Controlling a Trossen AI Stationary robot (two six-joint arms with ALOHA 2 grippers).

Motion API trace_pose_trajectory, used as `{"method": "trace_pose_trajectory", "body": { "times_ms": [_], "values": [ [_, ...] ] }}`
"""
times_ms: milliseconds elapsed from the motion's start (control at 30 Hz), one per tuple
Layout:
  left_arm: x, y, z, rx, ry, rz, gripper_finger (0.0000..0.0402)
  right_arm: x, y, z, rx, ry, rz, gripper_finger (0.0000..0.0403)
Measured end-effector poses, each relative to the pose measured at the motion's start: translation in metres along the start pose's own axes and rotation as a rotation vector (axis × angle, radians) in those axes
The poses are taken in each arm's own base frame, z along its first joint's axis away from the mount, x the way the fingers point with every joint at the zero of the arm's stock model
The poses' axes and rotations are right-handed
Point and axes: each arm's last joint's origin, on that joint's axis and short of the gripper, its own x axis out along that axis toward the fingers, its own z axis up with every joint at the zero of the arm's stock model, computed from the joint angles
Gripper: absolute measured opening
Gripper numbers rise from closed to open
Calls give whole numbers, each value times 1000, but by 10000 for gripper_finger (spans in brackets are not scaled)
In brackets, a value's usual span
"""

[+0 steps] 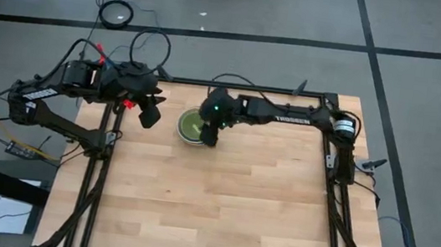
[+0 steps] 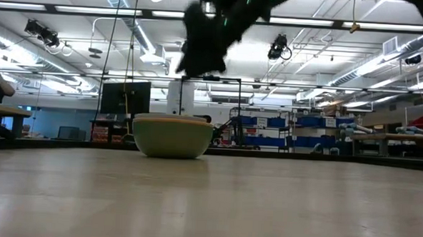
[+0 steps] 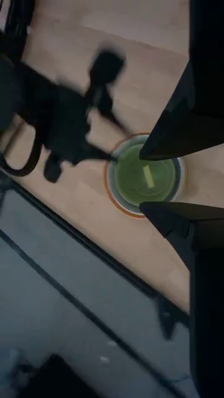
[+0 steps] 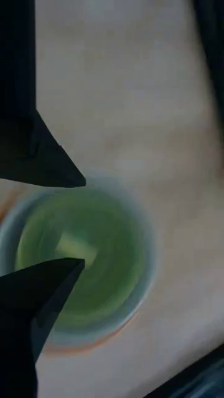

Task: Nest bowls inside each other
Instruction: Return to Home Position

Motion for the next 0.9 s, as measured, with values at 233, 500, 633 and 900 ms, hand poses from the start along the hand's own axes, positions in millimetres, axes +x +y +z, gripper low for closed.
{"method": "trace_pose_trajectory", "body": {
  "times_ms": [233, 500, 633, 900],
  "values": [
    [-39, -1, 23, 86, -420, -183, 127, -124, 64, 31, -321, -317, 230, 185],
    [-122, 37, -2, 120, -786, -486, 127, -312, 64, 5, -428, -656, 266, 185],
    [-135, 50, -28, 98, -824, -533, 127, -370, 50, -36, -421, -762, 272, 184],
    [-101, 52, -86, 19, -887, -543, 127, -406, 25, -125, -353, -932, 275, 184]
  ]
}}
